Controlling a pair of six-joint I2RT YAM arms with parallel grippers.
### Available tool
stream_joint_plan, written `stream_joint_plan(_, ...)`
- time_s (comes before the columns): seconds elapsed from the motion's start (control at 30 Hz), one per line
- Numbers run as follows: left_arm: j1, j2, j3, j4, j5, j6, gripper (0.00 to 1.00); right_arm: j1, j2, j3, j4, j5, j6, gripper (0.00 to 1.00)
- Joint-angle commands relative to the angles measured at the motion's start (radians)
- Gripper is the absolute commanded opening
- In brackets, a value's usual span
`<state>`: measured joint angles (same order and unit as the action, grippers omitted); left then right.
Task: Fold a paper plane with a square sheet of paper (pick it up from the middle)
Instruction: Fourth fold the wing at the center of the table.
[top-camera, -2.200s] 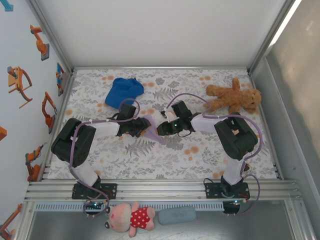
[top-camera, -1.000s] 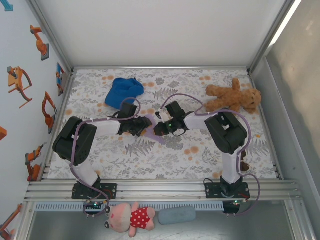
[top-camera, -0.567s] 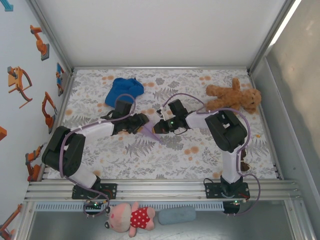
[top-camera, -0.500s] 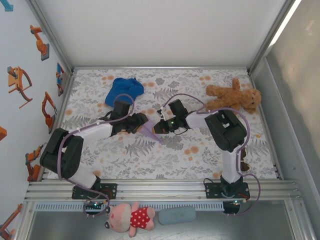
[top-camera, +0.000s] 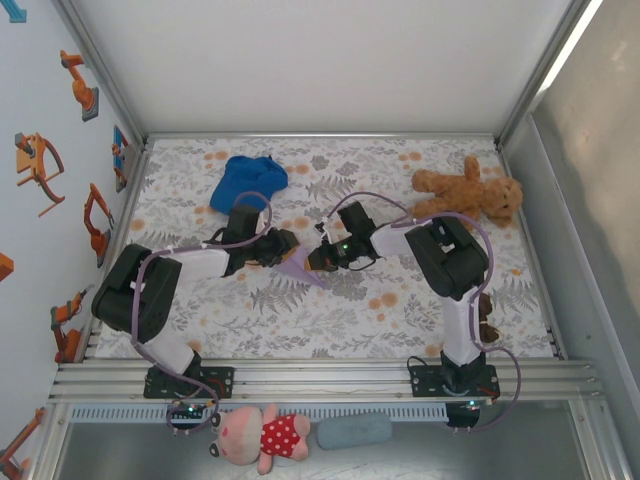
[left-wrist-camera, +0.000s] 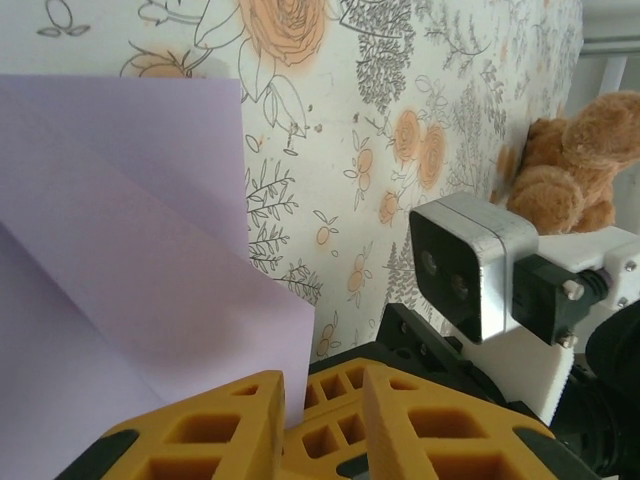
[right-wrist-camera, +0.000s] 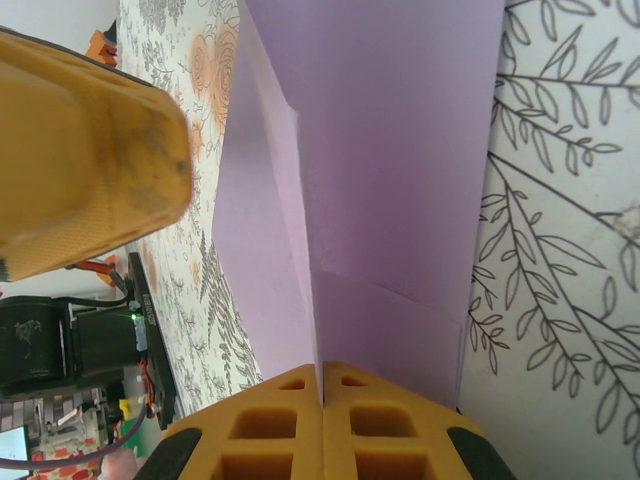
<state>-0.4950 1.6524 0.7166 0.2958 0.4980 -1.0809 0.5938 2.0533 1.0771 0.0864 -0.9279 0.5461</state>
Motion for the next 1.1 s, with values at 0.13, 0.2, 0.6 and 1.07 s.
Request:
stream_joint_plan(0.13,-0.007,0.059,0.004,0.087,0.066,-0.022,0.25,-0.008,0.03,0.015,-0.033,-0.022,0.007,0.0)
stream_joint_plan(0.2,-0.01,0.069,0.004,0.092,0.073,-0.022,0.24,-0.009,0.032,0.017,-0.038,-0.019,0.007,0.0)
stream_joint_plan(0.6,-0.012,0.105,0.009,0.083,0.065,-0.018,0.22,-0.017,0.03,0.019,-0.045,-0.016,0.007,0.0)
stream_joint_plan(1.07,-0.011,0.143,0.053,-0.019,0.027,-0.027,0.2,-0.019,-0.031,0.013,-0.101,-0.013,-0.032,0.17)
